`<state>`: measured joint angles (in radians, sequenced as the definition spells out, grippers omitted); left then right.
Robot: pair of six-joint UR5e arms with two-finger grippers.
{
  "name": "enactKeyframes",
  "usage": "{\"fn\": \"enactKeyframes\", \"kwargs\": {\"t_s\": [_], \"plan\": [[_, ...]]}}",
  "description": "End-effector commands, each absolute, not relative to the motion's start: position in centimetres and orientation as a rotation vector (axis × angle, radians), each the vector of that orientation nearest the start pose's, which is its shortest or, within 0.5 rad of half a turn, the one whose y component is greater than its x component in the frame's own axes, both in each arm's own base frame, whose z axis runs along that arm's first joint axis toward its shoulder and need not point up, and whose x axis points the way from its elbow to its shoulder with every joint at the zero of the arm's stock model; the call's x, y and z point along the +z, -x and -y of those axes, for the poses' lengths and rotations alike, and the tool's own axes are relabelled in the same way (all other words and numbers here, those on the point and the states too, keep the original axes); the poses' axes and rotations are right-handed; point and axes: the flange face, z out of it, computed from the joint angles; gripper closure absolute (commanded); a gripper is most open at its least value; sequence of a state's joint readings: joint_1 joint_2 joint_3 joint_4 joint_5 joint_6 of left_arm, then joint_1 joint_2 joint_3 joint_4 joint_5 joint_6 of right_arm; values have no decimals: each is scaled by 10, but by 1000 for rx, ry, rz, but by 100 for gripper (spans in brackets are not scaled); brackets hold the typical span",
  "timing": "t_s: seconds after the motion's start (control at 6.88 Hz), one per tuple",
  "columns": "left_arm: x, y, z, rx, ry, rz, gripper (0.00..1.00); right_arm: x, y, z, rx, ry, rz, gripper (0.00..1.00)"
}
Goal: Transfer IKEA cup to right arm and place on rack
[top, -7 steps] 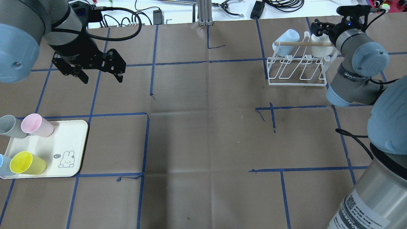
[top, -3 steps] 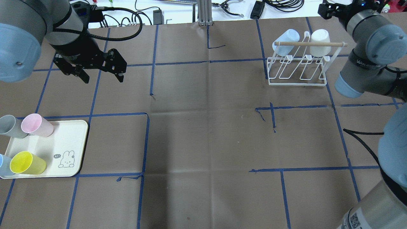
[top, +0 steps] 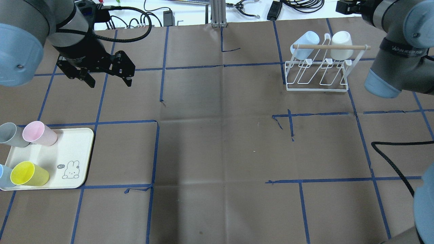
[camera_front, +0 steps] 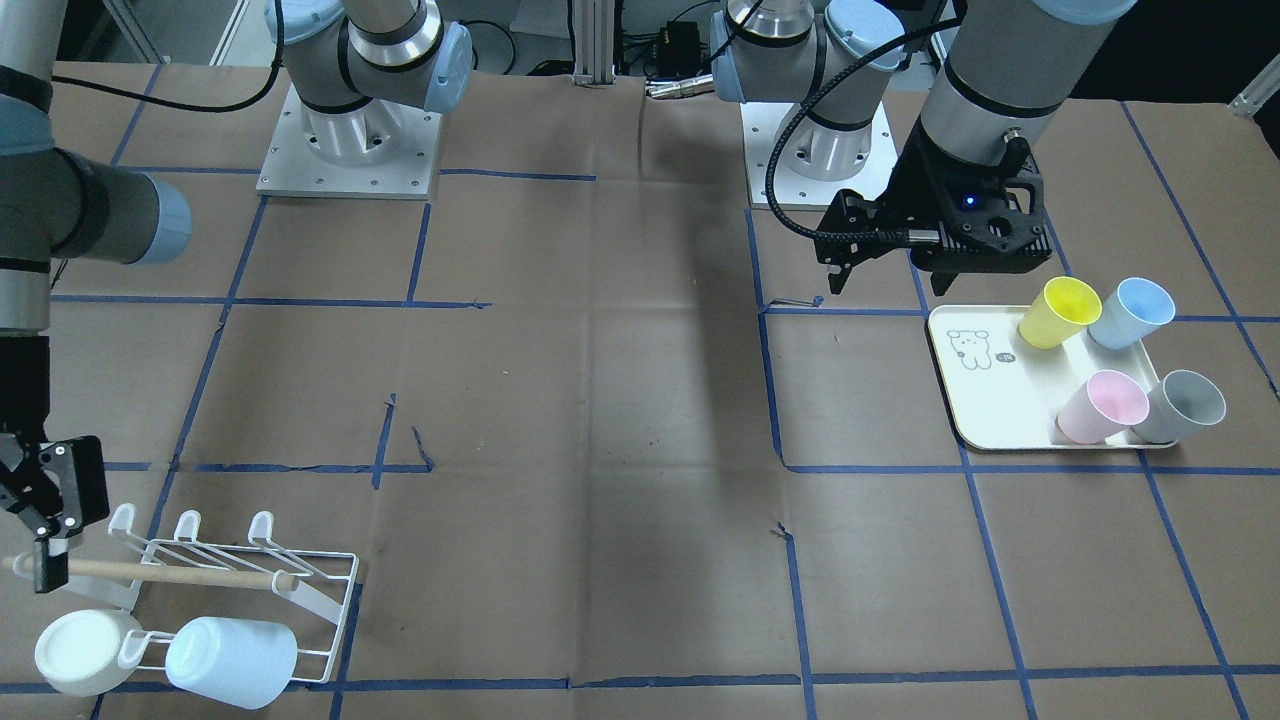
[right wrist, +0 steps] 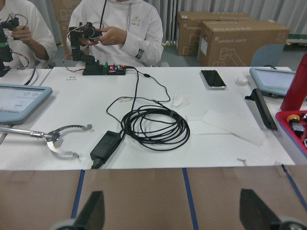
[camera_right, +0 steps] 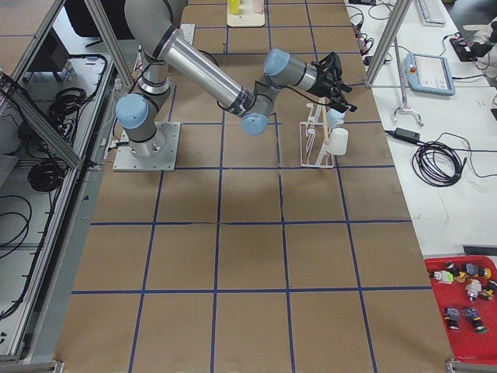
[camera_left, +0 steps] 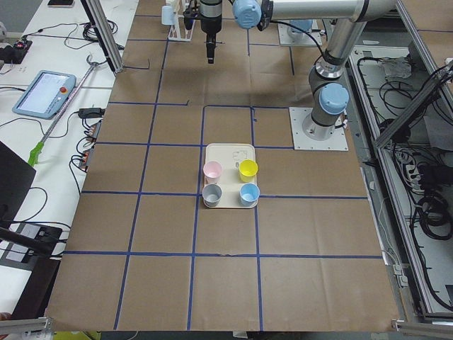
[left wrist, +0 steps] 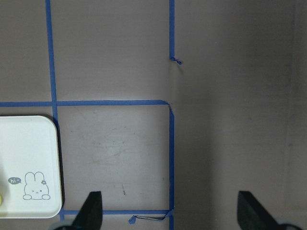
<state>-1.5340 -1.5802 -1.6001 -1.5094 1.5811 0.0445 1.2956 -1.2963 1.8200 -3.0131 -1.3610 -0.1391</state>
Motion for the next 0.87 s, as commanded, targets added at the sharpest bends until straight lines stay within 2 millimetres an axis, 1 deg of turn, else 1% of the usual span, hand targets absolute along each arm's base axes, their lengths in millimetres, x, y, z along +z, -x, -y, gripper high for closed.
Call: {"fn": "enactKeyframes", "kwargs": {"t_s": [0.0, 0.15, 0.44, 0.58, 0.73], "plan": [[475, 114, 503, -35, -12, -3131, 0, 420, -20, 580, -986, -45, -2904, 0], [475, 114, 503, -35, -12, -3131, 0, 446, -31, 565, -828, -33, -2929, 0], [474, 114, 502, -33, -12, -3130, 0, 464, -47, 545, -324, -54, -2958, 0], [474, 114, 503, -31, -12, -3130, 0, 475, -61, 532, -190, -38, -2951, 0], [474, 114, 503, -33, -12, -3130, 0, 468, -96, 516, -39, 49, -2945, 0]]}}
